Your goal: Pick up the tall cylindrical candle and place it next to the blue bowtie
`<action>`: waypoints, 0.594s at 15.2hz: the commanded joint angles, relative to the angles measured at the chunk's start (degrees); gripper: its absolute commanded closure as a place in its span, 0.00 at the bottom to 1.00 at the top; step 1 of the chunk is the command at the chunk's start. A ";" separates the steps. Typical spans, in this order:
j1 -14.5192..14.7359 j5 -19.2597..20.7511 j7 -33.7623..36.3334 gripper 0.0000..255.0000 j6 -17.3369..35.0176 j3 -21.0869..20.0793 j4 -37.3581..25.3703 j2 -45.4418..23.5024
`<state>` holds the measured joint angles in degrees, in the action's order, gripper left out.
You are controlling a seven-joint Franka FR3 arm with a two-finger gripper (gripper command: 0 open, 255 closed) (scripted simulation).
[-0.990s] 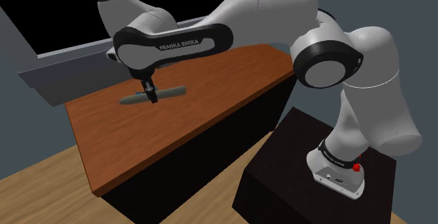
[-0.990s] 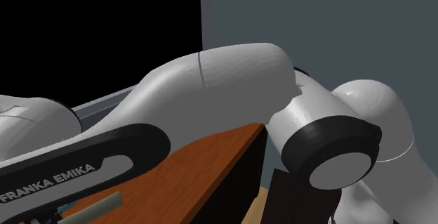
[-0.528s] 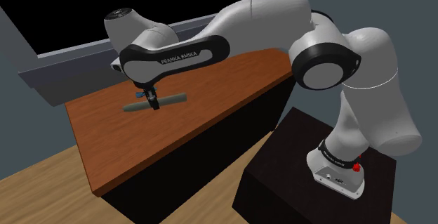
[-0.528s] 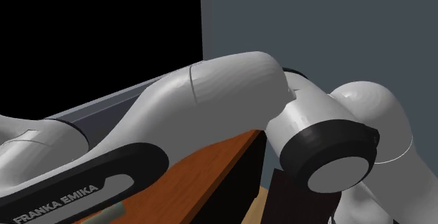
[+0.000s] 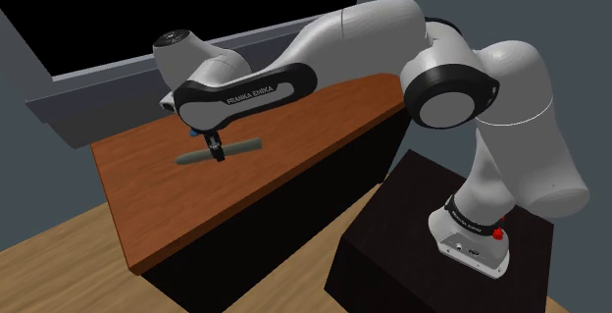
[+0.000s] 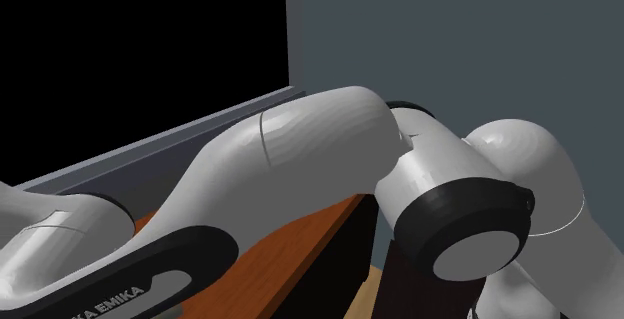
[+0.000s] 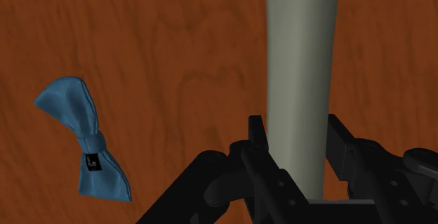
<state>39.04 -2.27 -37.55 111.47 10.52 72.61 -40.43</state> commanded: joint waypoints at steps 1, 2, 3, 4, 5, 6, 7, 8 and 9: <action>0.00 0.00 0.01 1.00 0.09 0.00 0.05 -0.01; 0.00 0.00 0.01 1.00 0.09 0.00 0.05 -0.01; 0.00 0.00 0.01 1.00 0.09 0.00 0.05 -0.01; 0.00 0.00 0.01 1.00 0.09 0.00 0.05 -0.01; 0.00 0.00 0.01 1.00 0.09 0.00 0.05 -0.01; 0.00 0.00 0.01 0.00 0.09 0.00 0.04 -0.01; 0.01 0.00 0.01 0.00 0.10 0.00 0.05 -0.01; 0.00 0.00 0.01 0.00 0.10 0.00 0.05 0.00; 0.01 0.00 0.01 0.00 0.10 0.00 0.05 0.00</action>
<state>39.05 -2.27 -37.54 111.57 10.52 72.66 -40.43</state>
